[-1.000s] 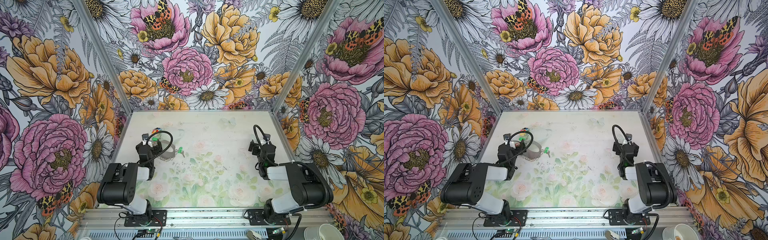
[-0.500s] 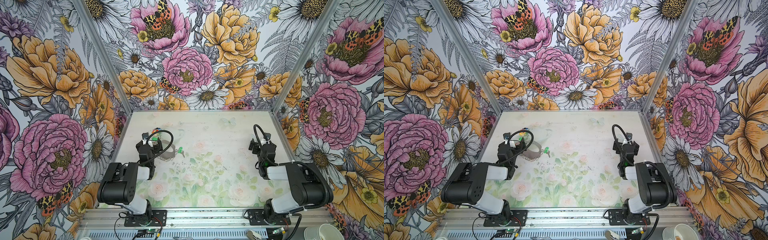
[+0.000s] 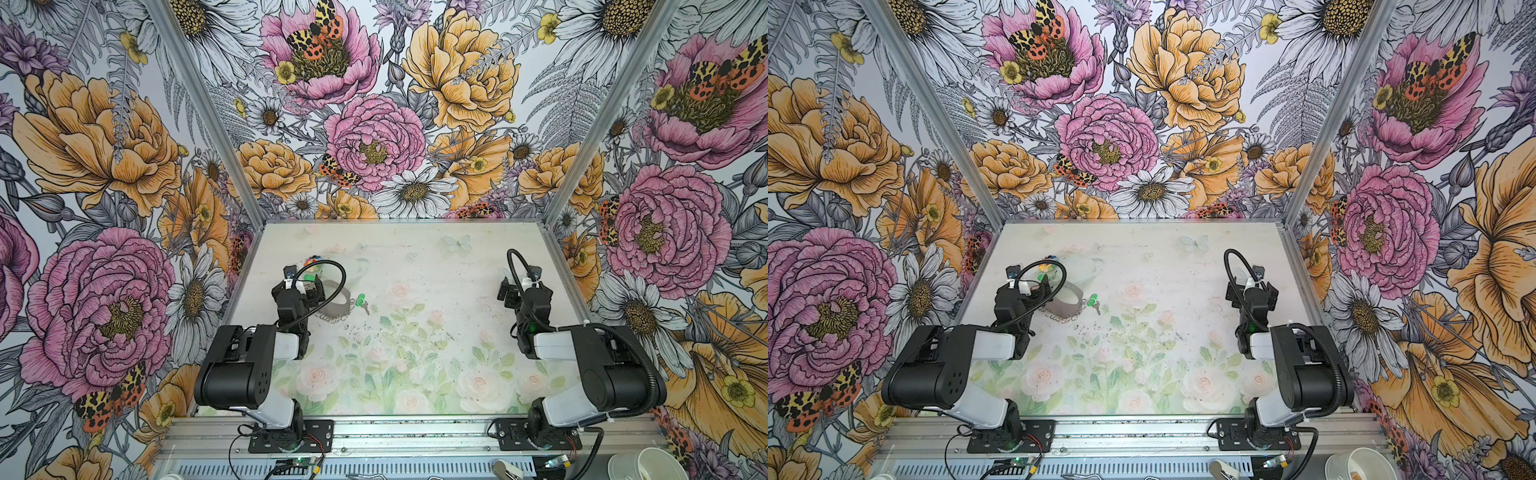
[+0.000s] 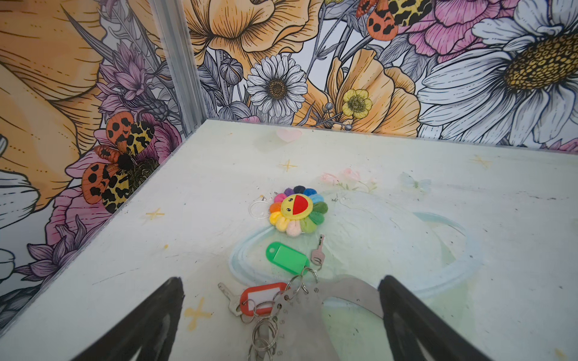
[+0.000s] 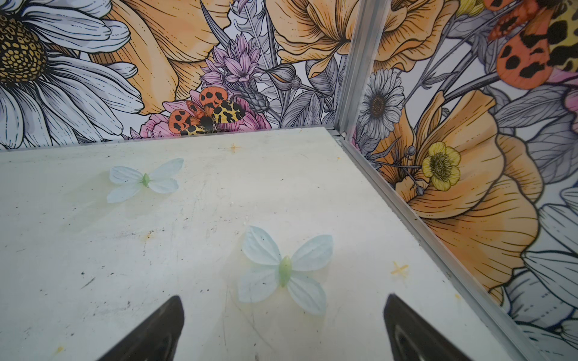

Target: Put the keys on the keyring

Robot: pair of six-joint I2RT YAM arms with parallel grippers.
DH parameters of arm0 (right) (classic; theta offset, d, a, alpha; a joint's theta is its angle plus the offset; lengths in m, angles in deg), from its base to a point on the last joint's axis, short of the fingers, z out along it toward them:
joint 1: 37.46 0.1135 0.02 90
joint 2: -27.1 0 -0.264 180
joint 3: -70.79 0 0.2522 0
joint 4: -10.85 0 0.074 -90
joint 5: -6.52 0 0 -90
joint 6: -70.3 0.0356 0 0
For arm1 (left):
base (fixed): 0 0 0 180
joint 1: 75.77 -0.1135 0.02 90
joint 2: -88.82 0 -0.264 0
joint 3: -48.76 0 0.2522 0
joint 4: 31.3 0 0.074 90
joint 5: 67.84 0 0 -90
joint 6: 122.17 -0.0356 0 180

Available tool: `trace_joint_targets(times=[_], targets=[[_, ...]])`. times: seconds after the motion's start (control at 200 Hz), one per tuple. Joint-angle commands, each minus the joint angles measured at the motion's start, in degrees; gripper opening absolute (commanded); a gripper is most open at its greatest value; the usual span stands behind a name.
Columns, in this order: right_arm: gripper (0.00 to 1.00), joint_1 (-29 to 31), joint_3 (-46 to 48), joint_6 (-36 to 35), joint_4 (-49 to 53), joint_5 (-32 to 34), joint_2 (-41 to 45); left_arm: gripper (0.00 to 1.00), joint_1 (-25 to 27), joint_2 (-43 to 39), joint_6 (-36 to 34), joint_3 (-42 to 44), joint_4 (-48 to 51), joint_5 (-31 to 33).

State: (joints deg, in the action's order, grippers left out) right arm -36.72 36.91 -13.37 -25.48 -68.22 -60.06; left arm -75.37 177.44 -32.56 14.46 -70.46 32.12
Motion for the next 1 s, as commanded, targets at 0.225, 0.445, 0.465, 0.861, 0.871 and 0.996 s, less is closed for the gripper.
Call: trace_joint_targets(times=[0.225,0.445,0.465,0.861,0.871,0.996], targets=[[1.00,1.4,4.1,-4.4,-10.8,-4.7,1.0,0.99,3.8,-5.1,-2.6,-0.7,2.3,6.6],[0.99,4.4,3.2,-6.0,3.2,-1.3,16.4,0.99,14.3,-15.8,-4.4,-4.7,13.1,25.8],[1.00,4.6,2.9,-5.4,4.5,-1.2,18.1,0.99,14.7,-16.9,-2.7,-5.3,14.9,26.8],[0.99,4.2,-7.0,20.4,35.2,-14.6,41.6,0.99,4.9,-34.7,30.8,-1.5,29.6,2.7],[0.99,4.1,-6.8,21.3,35.4,-15.5,42.0,0.99,4.5,-34.6,31.0,-1.5,29.6,1.5],[1.00,1.6,-2.8,31.6,35.6,-21.5,46.9,0.99,4.1,-29.2,30.0,-9.2,40.7,-5.7]])
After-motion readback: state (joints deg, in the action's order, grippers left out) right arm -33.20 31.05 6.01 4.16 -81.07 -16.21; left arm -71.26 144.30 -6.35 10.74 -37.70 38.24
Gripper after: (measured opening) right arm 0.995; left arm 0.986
